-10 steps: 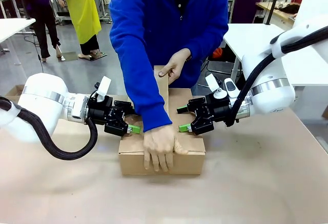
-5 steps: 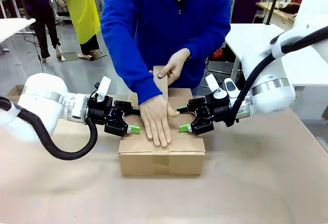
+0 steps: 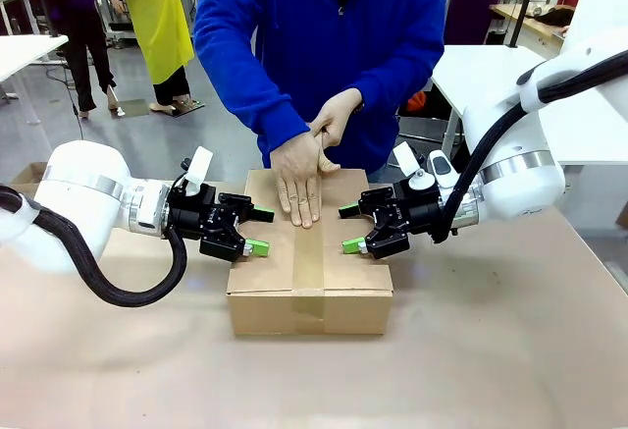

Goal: Pack the gift set into the box.
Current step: Press and hold the closed box until the human finishes sealing it.

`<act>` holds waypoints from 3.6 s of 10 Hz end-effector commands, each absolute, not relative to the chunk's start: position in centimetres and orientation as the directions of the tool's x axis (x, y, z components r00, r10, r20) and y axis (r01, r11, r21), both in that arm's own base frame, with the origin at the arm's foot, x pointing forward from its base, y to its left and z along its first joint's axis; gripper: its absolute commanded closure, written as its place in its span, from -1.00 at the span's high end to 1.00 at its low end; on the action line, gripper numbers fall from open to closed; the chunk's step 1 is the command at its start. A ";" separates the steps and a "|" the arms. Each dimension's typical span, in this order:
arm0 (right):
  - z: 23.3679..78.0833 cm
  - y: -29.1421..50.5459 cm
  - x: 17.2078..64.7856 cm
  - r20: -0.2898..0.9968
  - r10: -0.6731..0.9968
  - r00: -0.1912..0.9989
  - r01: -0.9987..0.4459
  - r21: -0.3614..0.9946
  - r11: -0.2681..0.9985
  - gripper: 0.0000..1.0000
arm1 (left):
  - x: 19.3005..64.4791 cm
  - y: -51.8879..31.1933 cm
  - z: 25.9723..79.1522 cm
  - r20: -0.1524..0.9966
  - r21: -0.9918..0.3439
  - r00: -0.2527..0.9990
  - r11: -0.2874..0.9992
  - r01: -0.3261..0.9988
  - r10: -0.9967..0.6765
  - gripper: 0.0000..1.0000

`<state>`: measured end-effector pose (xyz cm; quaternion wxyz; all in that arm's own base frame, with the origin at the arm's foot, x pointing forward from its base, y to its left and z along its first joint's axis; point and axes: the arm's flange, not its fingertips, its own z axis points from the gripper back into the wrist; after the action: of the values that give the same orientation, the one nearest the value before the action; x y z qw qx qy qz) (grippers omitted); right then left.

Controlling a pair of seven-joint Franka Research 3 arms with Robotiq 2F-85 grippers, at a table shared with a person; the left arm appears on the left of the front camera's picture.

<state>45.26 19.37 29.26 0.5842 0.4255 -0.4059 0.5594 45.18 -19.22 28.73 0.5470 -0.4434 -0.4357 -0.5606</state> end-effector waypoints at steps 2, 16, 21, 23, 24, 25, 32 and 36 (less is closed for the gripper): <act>29.1 19.4 45.2 0.948 0.315 0.045 -0.999 0.043 0.013 1.00 | 45.0 -19.2 28.5 0.973 0.012 -0.017 -0.024 1.000 -0.230 1.00; 29.1 19.4 45.2 0.948 0.315 0.045 -0.999 0.043 0.013 1.00 | 45.0 -19.2 28.5 0.973 0.012 -0.017 -0.024 1.000 -0.230 1.00; 29.1 19.4 45.2 0.948 0.315 0.045 -0.999 0.043 0.013 1.00 | 45.0 -19.2 28.5 0.973 0.012 -0.017 -0.024 1.000 -0.230 1.00; 29.3 19.4 45.3 0.951 0.307 0.044 -0.999 0.042 0.011 1.00 | 45.2 -19.3 28.8 0.974 0.004 -0.009 -0.023 1.000 -0.225 1.00; 31.8 15.2 44.2 0.979 0.201 0.039 -0.996 0.021 0.088 1.00 | 43.7 -16.1 31.4 0.981 0.095 -0.094 -0.002 0.996 -0.171 1.00; 34.1 10.1 42.1 0.996 0.093 -0.003 -0.991 -0.015 0.130 1.00 | 42.1 -11.3 33.8 0.984 0.154 -0.148 0.055 0.986 -0.101 1.00; 36.3 -3.6 37.7 0.992 -0.116 -0.059 -0.916 -0.007 0.402 1.00 | 38.8 2.1 36.6 0.971 0.167 -0.212 0.321 0.932 0.110 1.00; 36.3 -3.6 37.7 0.992 -0.116 -0.059 -0.916 -0.007 0.402 1.00 | 38.8 2.1 36.6 0.971 0.167 -0.212 0.321 0.932 0.110 1.00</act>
<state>38.12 -3.38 35.87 0.5469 0.4101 -0.6336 0.3623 39.41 1.67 36.29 0.4869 -0.4070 -0.6464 -0.4235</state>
